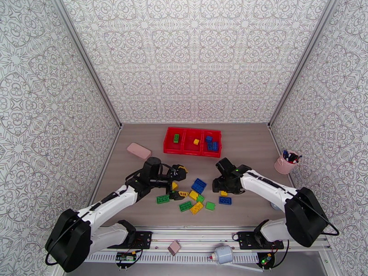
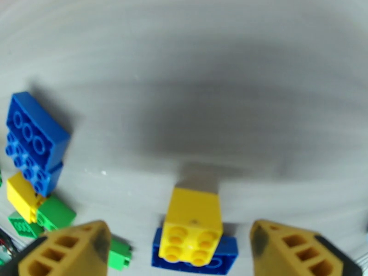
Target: Sort the legos into containers by color
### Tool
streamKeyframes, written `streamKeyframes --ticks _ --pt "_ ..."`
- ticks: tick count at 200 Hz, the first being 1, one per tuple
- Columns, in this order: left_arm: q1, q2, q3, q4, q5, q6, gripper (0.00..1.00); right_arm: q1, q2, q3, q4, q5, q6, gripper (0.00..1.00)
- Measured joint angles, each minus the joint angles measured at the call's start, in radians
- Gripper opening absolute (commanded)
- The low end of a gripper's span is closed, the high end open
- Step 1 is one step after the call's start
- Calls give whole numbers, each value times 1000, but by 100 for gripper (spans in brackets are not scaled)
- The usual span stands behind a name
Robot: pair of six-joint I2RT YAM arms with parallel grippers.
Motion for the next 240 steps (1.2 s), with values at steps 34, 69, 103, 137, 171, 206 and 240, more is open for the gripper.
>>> streamKeyframes --ticks 34,69,103,137,171,206,240 --pt "0 0 2 0 -1 0 100 1 13 -23 18 -19 33 66" --pt "0 0 2 0 -5 -2 100 1 43 -27 39 -26 42 49" --pt "0 0 2 2 -13 -9 100 1 49 -26 47 -25 39 31" --pt "0 2 2 63 -54 -84 100 1 46 -26 50 -25 39 30" --pt "1 2 -3 126 -87 -128 100 1 41 -10 47 -4 14 30" --pt "12 2 -19 144 -108 -133 100 1 48 134 52 52 -68 29" --pt "8 -13 -27 140 -205 -164 100 -5 138 333 113 69 -158 29"
